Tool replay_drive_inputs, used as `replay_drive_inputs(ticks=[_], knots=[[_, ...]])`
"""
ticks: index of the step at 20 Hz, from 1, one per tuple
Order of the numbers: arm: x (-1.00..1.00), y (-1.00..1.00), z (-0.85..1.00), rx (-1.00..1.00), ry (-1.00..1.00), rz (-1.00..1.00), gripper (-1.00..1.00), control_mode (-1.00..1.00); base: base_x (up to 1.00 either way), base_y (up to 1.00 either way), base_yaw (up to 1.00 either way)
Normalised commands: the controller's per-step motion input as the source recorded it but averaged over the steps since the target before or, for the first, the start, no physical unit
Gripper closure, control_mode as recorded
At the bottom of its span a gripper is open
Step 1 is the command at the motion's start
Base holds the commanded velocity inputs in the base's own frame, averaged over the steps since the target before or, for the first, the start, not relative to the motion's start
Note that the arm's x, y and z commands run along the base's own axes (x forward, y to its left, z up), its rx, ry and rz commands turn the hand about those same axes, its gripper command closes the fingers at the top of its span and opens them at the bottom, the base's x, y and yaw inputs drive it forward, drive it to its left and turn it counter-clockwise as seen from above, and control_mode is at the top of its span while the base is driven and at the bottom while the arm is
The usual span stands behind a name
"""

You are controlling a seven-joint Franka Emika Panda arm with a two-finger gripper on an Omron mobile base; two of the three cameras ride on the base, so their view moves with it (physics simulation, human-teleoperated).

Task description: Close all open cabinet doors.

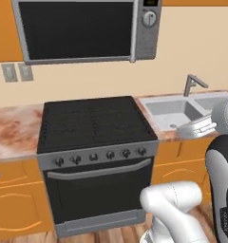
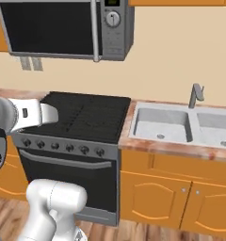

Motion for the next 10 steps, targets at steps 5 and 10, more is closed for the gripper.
replay_drive_inputs(ticks=[5, 10], knots=[[0.0, 0.0, 0.0, 0.0, 0.0, 0.0, -1.0, 1.0, -0.17, -0.91, 0.0], [0.0, 0.0, 0.0, 0.0, 0.0, 0.0, -1.0, 1.0, -0.12, -0.9, 0.0]])
